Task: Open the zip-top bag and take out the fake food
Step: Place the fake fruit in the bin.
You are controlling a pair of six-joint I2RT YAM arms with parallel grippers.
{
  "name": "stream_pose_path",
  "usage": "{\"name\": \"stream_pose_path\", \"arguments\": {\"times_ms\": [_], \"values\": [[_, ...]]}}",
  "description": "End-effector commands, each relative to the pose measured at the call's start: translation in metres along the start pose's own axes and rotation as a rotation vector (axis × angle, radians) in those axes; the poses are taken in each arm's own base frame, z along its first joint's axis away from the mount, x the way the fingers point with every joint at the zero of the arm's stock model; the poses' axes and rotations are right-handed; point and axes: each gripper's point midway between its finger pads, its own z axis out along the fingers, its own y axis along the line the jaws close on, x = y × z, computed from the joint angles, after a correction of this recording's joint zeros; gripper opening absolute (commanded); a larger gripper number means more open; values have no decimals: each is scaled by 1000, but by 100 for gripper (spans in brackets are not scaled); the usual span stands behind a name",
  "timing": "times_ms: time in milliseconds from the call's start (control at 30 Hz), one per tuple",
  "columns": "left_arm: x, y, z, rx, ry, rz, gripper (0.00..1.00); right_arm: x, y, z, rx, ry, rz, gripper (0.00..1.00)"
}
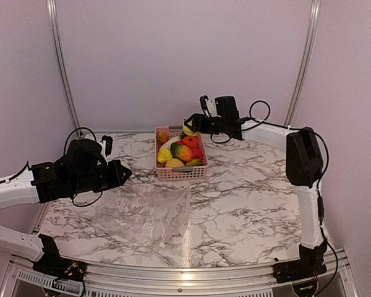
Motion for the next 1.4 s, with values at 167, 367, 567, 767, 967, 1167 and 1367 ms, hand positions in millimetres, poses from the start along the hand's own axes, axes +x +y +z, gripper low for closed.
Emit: {"name": "stream_pose_path", "arguments": {"times_ms": [167, 367, 567, 767, 967, 1167, 1367], "values": [[-19, 3, -26, -17, -52, 11, 5, -13, -34, 47, 9, -71, 12, 55], [-23, 2, -32, -7, -68, 7, 6, 2, -52, 65, 32, -48, 18, 63], [-26, 1, -36, 0, -79, 5, 10, 13, -56, 70, 30, -25, 28, 76], [-29, -1, -38, 11, -88, 9, 15, 11, -55, 67, 39, -19, 14, 86], [-33, -3, -41, 23, -98, 13, 24, 3, -51, 58, 56, -19, -2, 98], [-38, -4, -42, 31, -114, 18, 43, -13, -44, 43, 77, -30, -25, 99], [-42, -8, -42, 49, -126, 21, 51, -34, -35, 24, 112, -53, -66, 99]]}}
